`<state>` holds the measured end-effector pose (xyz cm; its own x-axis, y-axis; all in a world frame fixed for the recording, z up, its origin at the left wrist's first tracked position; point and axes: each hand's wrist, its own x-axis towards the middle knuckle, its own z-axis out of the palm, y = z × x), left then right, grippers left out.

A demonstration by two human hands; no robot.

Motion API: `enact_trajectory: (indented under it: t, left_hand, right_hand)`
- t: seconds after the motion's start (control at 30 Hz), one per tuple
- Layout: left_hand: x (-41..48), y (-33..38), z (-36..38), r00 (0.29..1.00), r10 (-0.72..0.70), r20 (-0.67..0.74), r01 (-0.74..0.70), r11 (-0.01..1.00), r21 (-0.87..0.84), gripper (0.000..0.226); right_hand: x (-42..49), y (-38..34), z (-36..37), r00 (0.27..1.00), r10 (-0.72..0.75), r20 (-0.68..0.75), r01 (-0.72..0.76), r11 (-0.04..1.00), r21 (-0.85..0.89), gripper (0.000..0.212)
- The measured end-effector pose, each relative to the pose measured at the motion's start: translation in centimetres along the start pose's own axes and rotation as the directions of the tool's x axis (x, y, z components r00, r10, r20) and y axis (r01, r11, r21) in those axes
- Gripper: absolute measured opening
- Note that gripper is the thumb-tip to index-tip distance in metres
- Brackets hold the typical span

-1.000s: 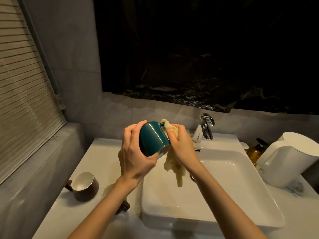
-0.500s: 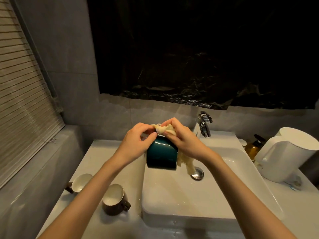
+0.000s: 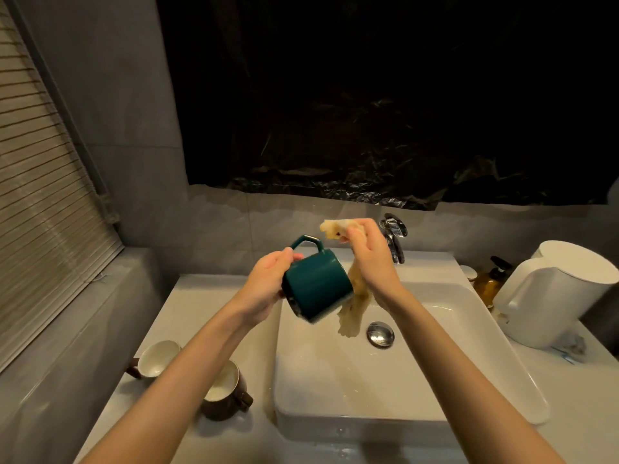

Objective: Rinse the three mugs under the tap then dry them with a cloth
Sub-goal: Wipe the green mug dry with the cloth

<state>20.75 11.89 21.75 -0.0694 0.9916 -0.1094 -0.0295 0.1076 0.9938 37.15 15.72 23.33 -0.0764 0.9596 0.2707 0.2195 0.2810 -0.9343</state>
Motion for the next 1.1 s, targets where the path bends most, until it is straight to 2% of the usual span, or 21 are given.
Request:
enact_trajectory:
  t: [0.07,0.17,0.23,0.3,0.37,0.47,0.6,0.73,0.83,0.87,0.93,1.0,1.07,1.1]
  left_hand:
    - [0.2,0.0,-0.1,0.994,0.015,-0.106,-0.025,0.995,-0.093,0.029]
    - [0.7,0.0,-0.4,0.978,-0.001,-0.211,-0.042,0.980,-0.196,0.031]
    - [0.7,-0.3,-0.3,0.979,-0.007,-0.205,-0.044,0.969,-0.244,0.033]
    - [0.4,-0.5,-0.1,0.985,-0.001,-0.174,-0.047,0.961,-0.272,0.034]
    - [-0.1,-0.4,-0.2,0.995,0.023,-0.101,-0.051,0.959,-0.279,0.033]
    - [-0.7,-0.1,-1.1,0.999,0.035,0.035,-0.029,0.989,-0.146,0.026]
    - [-0.3,0.4,-1.9,0.994,0.113,0.004,-0.112,0.974,0.197,0.026]
    - [0.1,1.1,-1.1,0.985,0.171,0.009,-0.168,0.951,0.260,0.031]
    - [0.1,1.1,-0.9,0.990,0.142,-0.021,-0.139,0.983,0.123,0.031]
    - [0.1,1.0,-0.8,0.991,0.127,-0.049,-0.123,0.990,0.073,0.030]
    - [0.0,0.5,-0.4,0.985,0.118,-0.124,-0.119,0.993,0.001,0.028]
    - [0.0,0.0,0.1,0.971,0.114,-0.211,-0.132,0.989,-0.073,0.029]
    - [0.0,-0.2,0.6,0.960,0.073,-0.272,-0.131,0.971,-0.199,0.028]
    - [0.0,-0.2,0.9,0.959,0.056,-0.278,-0.131,0.956,-0.261,0.026]
  right_hand:
    - [-0.7,0.3,-0.9,0.998,0.060,-0.016,-0.059,0.996,0.063,0.020]
    - [-2.4,0.5,-1.1,0.980,0.033,0.196,-0.047,0.997,0.065,0.024]
    - [-3.0,0.4,-0.4,0.956,-0.020,0.294,0.012,1.000,0.027,0.022]
    - [-2.9,0.4,0.0,0.949,-0.064,0.307,0.061,0.998,0.018,0.019]
    - [-2.5,0.1,-0.1,0.945,-0.049,0.324,0.031,0.998,0.062,0.011]
    - [-2.0,-0.3,-0.9,0.938,0.013,0.346,-0.069,0.986,0.152,0.009]
    - [-1.0,-1.4,-1.7,0.930,0.006,0.368,-0.037,0.996,0.075,0.017]
    - [-0.3,-3.0,-1.9,0.894,-0.017,0.447,0.039,0.998,-0.040,0.021]
    - [-0.2,-2.6,-1.3,0.913,-0.025,0.407,0.042,0.998,-0.035,0.014]
    - [-0.2,-2.1,-0.9,0.934,-0.050,0.353,0.074,0.996,-0.055,0.012]
    - [-1.0,-0.8,0.4,0.964,-0.154,0.215,0.191,0.968,-0.162,0.023]
    - [-2.7,0.3,2.0,0.943,-0.308,0.129,0.333,0.892,-0.305,0.038]
    - [-4.3,1.0,3.6,0.893,-0.415,0.175,0.446,0.762,-0.470,0.044]
    - [-5.0,1.4,4.3,0.884,-0.419,0.210,0.462,0.704,-0.539,0.044]
